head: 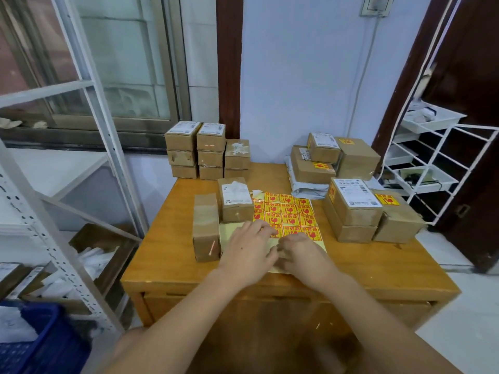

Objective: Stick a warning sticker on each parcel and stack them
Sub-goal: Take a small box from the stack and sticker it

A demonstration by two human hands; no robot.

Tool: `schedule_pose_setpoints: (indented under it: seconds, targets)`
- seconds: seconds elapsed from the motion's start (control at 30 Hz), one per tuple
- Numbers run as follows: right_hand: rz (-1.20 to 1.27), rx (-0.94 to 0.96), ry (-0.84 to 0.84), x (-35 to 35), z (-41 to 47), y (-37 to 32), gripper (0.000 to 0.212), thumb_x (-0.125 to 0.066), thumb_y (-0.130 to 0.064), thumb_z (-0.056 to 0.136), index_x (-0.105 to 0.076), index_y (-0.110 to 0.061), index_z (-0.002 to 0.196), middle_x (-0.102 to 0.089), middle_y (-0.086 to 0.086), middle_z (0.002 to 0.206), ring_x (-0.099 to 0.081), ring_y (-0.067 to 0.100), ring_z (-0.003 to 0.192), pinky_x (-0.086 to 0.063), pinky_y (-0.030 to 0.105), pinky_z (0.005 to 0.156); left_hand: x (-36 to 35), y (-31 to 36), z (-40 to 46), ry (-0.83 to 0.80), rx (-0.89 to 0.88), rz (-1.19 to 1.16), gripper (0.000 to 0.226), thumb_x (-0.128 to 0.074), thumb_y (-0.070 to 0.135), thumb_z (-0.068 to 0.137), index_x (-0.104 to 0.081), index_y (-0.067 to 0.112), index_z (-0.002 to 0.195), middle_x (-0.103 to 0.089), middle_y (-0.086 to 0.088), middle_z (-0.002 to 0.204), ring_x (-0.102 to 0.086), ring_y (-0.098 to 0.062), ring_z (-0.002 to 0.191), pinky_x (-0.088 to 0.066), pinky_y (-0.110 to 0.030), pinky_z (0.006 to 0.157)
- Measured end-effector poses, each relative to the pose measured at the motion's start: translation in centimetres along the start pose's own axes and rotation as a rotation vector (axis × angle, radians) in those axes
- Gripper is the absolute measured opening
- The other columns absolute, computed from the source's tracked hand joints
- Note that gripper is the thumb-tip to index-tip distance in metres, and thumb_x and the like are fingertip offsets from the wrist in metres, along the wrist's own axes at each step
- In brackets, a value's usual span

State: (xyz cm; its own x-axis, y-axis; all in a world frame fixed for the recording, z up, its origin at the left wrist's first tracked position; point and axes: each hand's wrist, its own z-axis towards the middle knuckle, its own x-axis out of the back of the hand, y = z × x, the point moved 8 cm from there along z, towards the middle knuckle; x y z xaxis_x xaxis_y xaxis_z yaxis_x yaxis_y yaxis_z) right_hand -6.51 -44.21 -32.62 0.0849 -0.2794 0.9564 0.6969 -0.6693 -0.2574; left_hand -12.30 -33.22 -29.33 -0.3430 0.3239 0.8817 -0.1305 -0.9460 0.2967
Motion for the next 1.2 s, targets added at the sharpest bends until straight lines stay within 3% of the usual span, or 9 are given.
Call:
schedule_pose_setpoints:
  seconds: [0.13, 0.27, 0.43, 0.57, 0.73, 0.87, 1.03, 1.2]
  targets:
    - [0.084, -0.049, -0.002, 0.2, -1.1, 1.3, 0.038, -0.068, -0.047, 0.092, -0.074, -0.021, 0.119, -0.067, -0.008, 0.123, -0.050, 0.015, 0.119, -0.044, 0.031, 0.102, -2.3, -2.0, 0.3, -0.089, 0.080, -0.046, 0.044, -0.054, 0.045, 0.100, -0.055, 0.027, 0.140, -0.048, 0.011, 0.139, -0.044, -0.013, 0.130, -0.036, -0.032, 0.109]
    - [0.116, -0.072, -0.093, 0.9, -1.4, 2.9, 0.040, -0.075, -0.045, 0.087, -0.075, -0.020, 0.118, -0.064, -0.008, 0.132, -0.050, 0.013, 0.126, -0.039, 0.029, 0.108, -3.5, -3.3, 0.4, -0.146, 0.139, -0.107, 0.058, -0.057, 0.055, 0.098, -0.049, 0.027, 0.148, -0.038, 0.011, 0.153, -0.039, -0.012, 0.140, -0.034, -0.036, 0.116]
    - [0.074, -0.109, -0.175, 1.5, -0.2, 3.3, 0.033, -0.080, -0.043, 0.083, -0.076, -0.023, 0.109, -0.069, -0.009, 0.115, -0.057, 0.012, 0.111, -0.048, 0.031, 0.097, -4.6, -3.7, 0.3, -0.189, 0.155, -0.037, 0.080, -0.049, 0.071, 0.094, -0.030, 0.027, 0.159, -0.030, 0.009, 0.164, -0.027, -0.014, 0.150, -0.023, -0.038, 0.124]
    - [0.071, -0.053, -0.034, 1.3, 1.8, 1.7, 0.034, -0.074, -0.046, 0.087, -0.074, -0.025, 0.114, -0.068, -0.007, 0.112, -0.052, 0.015, 0.110, -0.046, 0.035, 0.097, -4.8, -4.1, 0.4, -0.180, 0.167, -0.022, 0.084, -0.044, 0.074, 0.094, -0.028, 0.025, 0.160, -0.035, 0.006, 0.162, -0.026, -0.015, 0.150, -0.022, -0.039, 0.123]
    - [0.154, -0.020, 0.087, 0.1, 3.9, 1.1, 0.024, -0.070, -0.022, 0.093, -0.074, -0.021, 0.117, -0.069, -0.003, 0.114, -0.049, 0.020, 0.111, -0.040, 0.037, 0.102, -4.5, -4.4, 0.4, -0.132, 0.189, -0.050, 0.078, -0.050, 0.068, 0.094, -0.032, 0.026, 0.157, -0.040, 0.007, 0.157, -0.030, -0.015, 0.146, -0.023, -0.037, 0.121]
    - [0.156, 0.006, 0.152, -0.9, 4.7, 0.4, 0.028, -0.070, -0.021, 0.093, -0.073, -0.018, 0.121, -0.071, -0.004, 0.113, -0.046, 0.020, 0.110, -0.038, 0.034, 0.100, -4.5, -4.3, 0.4, -0.126, 0.192, -0.046, 0.083, -0.051, 0.070, 0.092, -0.029, 0.025, 0.157, -0.038, 0.006, 0.157, -0.030, -0.016, 0.147, -0.023, -0.038, 0.122]
    - [0.183, 0.003, 0.249, -1.5, 4.5, 0.5, 0.013, -0.067, -0.023, 0.095, -0.078, -0.020, 0.101, -0.074, -0.008, 0.099, -0.045, 0.018, 0.097, -0.041, 0.033, 0.089, -4.7, -4.3, 0.4, -0.111, 0.184, -0.045, 0.082, -0.051, 0.070, 0.091, -0.029, 0.025, 0.156, -0.035, 0.006, 0.158, -0.030, -0.015, 0.146, -0.023, -0.038, 0.121]
    - [0.171, 0.020, 0.278, -1.5, 4.4, 0.7, 0.011, -0.067, -0.025, 0.095, -0.078, -0.024, 0.096, -0.074, -0.012, 0.098, -0.044, 0.015, 0.095, -0.036, 0.026, 0.084, -4.7, -4.4, 0.3, -0.113, 0.213, -0.053, 0.089, -0.051, 0.073, 0.090, -0.023, 0.024, 0.159, -0.036, 0.006, 0.159, -0.029, -0.015, 0.147, -0.021, -0.037, 0.122]
